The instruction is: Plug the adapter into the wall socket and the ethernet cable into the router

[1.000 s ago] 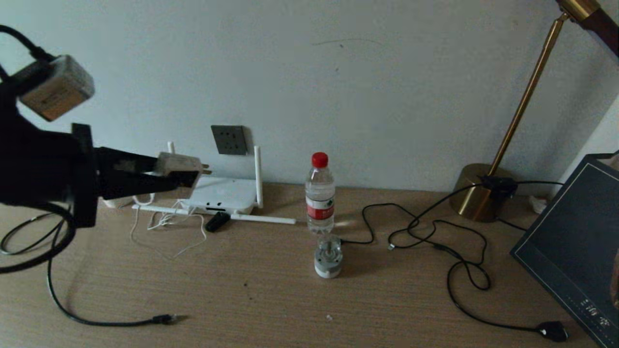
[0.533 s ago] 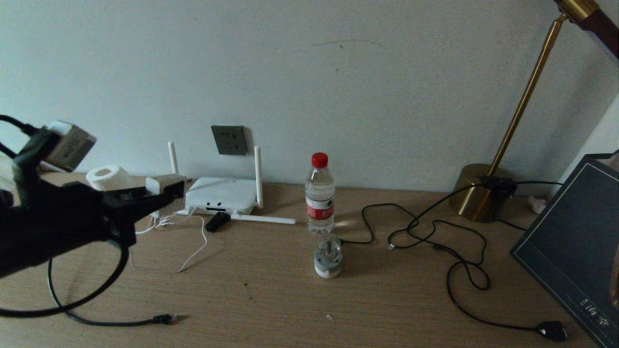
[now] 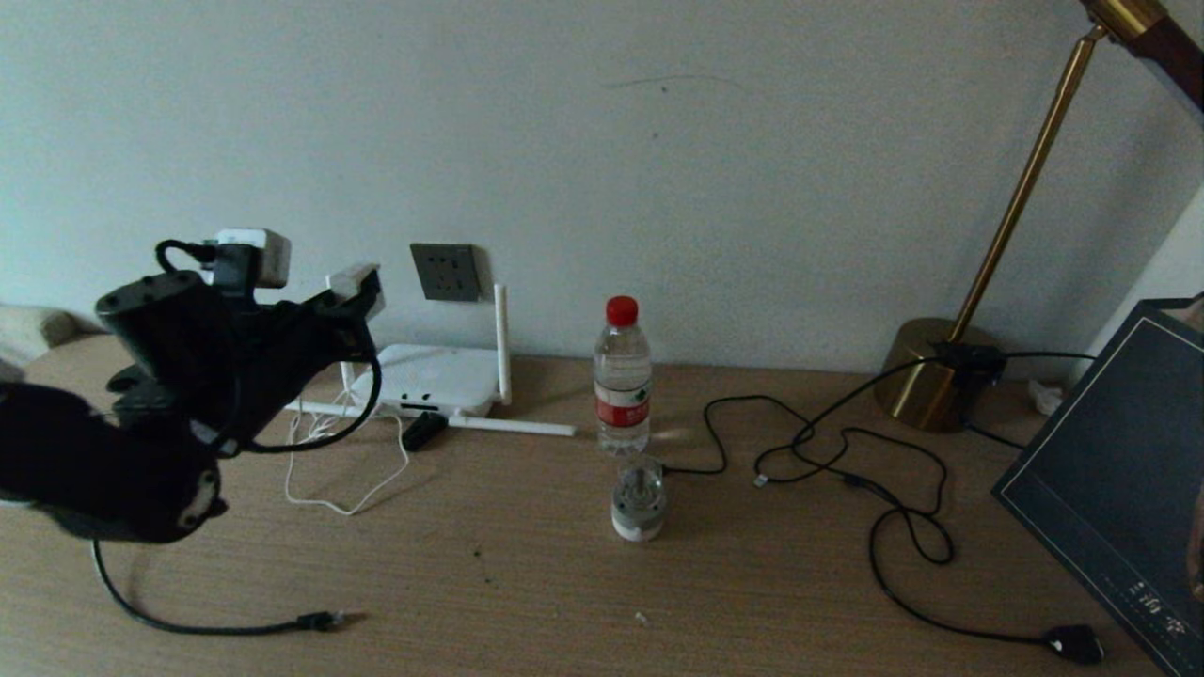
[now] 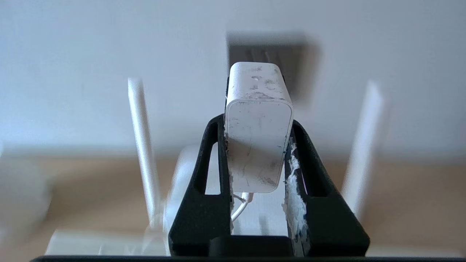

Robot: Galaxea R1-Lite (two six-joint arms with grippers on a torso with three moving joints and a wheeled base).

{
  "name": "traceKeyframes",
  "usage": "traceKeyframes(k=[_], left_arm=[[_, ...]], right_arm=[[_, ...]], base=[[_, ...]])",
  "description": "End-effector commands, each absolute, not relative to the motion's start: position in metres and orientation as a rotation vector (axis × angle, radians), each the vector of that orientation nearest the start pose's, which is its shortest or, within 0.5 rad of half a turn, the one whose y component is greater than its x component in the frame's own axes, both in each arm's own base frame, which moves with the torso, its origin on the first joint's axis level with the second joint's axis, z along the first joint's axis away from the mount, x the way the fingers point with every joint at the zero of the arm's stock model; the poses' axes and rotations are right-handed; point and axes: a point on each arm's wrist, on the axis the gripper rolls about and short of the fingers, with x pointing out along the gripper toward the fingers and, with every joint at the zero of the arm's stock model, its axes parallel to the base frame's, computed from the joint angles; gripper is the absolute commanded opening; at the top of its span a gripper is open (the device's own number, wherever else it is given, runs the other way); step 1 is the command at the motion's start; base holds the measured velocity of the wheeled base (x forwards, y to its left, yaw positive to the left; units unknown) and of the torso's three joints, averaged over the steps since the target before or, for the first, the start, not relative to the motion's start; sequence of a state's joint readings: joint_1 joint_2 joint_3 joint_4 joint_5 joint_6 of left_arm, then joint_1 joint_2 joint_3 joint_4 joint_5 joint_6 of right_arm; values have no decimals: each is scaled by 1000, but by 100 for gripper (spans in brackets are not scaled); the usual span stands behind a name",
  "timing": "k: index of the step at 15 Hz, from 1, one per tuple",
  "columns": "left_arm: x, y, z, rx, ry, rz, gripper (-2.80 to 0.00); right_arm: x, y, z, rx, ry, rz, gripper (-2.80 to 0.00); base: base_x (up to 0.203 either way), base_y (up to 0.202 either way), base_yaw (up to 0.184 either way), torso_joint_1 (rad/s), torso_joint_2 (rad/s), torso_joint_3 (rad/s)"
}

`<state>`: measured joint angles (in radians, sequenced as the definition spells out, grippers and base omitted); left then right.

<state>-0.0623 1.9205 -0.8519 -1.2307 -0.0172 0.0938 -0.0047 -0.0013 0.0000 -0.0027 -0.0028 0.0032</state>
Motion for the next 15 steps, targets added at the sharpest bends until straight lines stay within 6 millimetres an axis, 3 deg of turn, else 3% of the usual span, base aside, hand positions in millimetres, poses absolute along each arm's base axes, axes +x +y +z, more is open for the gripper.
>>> traceKeyframes(k=[1,6,10,15], left_arm=[[392,-25,147,88,-157,-71,-280],[420,-29,150,82,-242,-69,-280],[438,-32,138,73,-243,-81,-280],[458,-36,140,52,-222,-95,-280]], right_arm=[[-23,0,76,3,-3,-8,-280],[-23,0,76,3,-3,-8,-280],[-23,0,76,3,-3,-8,-280],[-23,0,76,3,-3,-8,-280]], base=[[0,0,0,0,0,0],[0,0,0,0,0,0],[0,0,0,0,0,0],[0,0,0,0,0,0]])
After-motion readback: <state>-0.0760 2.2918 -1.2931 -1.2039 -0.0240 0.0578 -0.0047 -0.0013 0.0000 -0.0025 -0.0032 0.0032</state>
